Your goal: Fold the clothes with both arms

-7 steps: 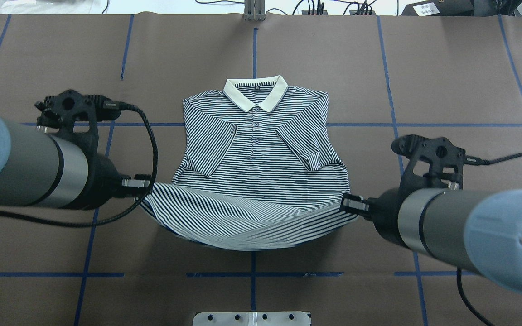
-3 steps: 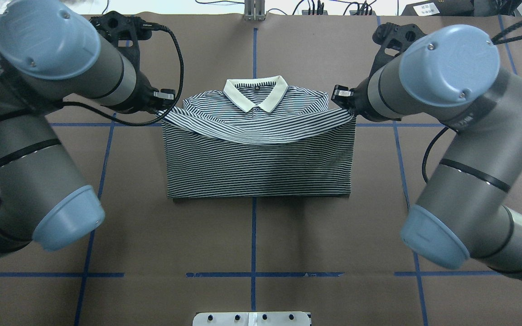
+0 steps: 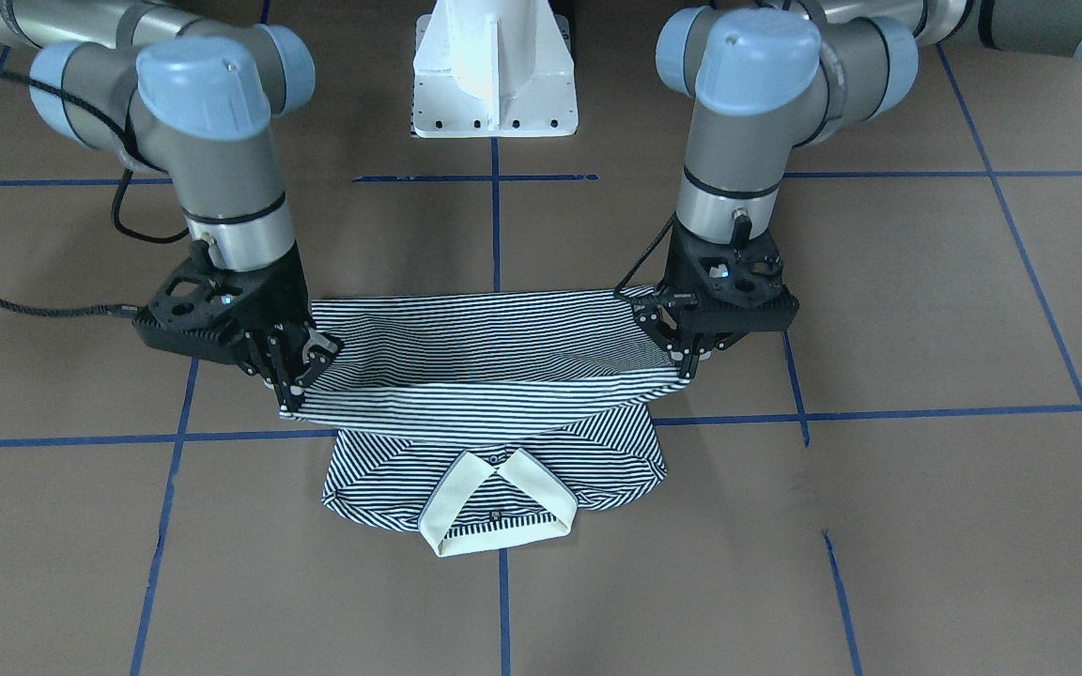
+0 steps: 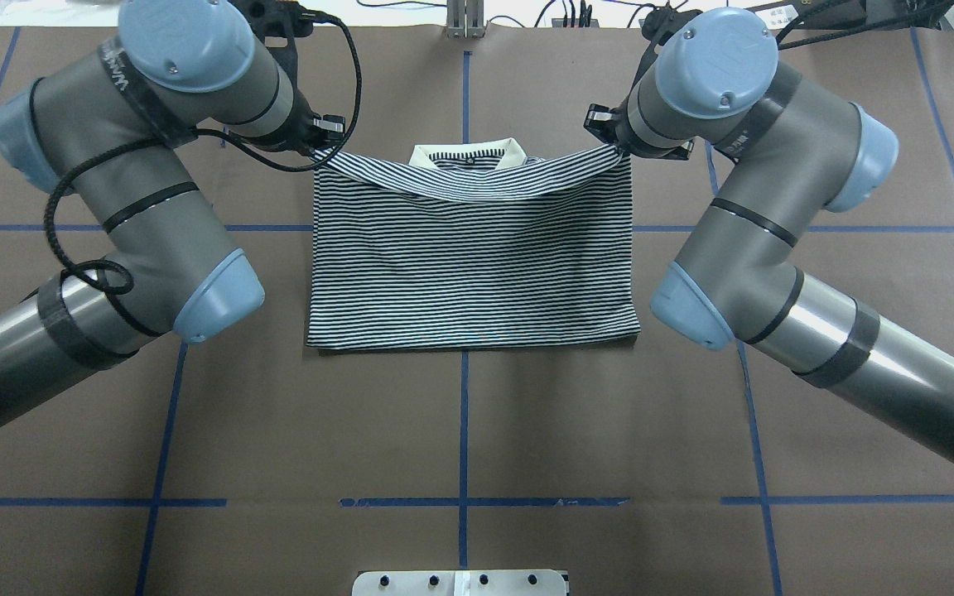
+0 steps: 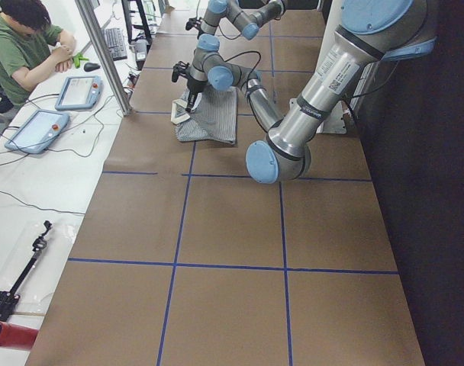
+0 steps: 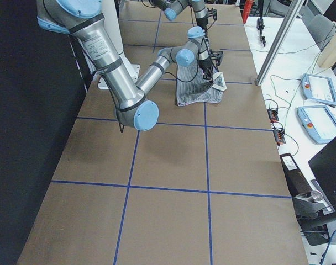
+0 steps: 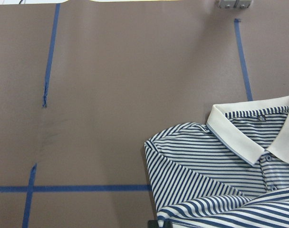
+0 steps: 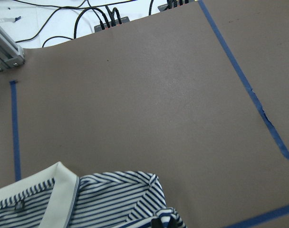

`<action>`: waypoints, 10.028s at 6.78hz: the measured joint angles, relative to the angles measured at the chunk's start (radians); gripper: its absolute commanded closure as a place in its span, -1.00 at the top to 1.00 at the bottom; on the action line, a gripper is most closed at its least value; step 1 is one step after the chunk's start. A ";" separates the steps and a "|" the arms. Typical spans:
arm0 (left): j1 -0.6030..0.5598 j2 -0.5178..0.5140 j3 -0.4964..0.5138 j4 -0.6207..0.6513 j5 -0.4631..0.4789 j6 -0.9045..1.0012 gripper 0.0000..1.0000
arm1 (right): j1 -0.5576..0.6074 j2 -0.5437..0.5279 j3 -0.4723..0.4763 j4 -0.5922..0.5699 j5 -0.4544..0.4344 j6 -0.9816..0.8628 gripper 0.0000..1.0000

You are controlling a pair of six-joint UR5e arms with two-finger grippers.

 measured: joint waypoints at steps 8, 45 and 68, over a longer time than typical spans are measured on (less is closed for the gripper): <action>0.003 0.046 0.161 -0.244 0.009 0.130 1.00 | 0.006 0.071 -0.322 0.247 0.004 -0.101 1.00; -0.214 0.049 0.607 -0.777 0.043 0.335 1.00 | -0.175 0.354 -0.601 0.345 -0.205 0.075 -0.03; -0.210 0.063 0.547 -0.775 0.015 0.330 1.00 | -0.324 -0.189 -0.032 0.401 -0.377 0.035 1.00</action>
